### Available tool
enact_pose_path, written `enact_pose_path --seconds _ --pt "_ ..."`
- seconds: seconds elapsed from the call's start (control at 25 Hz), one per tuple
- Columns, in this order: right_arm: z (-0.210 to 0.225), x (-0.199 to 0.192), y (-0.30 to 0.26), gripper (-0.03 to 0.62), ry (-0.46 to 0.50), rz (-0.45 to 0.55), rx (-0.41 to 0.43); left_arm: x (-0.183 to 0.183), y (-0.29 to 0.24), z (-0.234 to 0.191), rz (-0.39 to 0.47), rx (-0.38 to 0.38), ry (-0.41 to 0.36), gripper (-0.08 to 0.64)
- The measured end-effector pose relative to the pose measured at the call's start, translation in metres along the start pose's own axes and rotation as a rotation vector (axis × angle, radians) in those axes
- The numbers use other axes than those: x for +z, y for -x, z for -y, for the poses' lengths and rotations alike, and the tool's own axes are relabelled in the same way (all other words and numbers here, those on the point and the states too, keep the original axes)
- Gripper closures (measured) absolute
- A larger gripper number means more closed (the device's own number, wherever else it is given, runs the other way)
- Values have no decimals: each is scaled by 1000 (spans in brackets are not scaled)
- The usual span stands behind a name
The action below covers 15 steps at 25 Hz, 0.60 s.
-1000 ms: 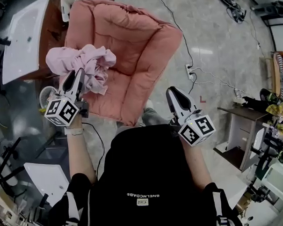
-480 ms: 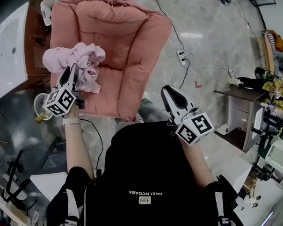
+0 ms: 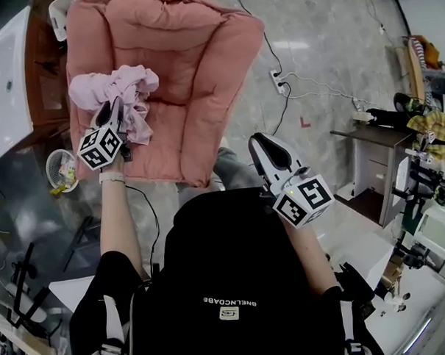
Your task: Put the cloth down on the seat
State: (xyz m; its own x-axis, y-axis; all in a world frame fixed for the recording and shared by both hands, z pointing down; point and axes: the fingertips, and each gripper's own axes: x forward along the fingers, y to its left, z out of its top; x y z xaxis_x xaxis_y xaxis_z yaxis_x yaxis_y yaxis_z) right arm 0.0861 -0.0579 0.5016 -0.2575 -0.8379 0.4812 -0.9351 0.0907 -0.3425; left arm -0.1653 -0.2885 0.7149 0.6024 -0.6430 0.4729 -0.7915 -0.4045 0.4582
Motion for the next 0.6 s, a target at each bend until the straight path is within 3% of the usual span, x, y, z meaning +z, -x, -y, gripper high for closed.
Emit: enact_pose_path --seconds 0.6 --pt "18 -17 13 533 -58 -15 -44 -83 -49 5 -207 8 -46 420"
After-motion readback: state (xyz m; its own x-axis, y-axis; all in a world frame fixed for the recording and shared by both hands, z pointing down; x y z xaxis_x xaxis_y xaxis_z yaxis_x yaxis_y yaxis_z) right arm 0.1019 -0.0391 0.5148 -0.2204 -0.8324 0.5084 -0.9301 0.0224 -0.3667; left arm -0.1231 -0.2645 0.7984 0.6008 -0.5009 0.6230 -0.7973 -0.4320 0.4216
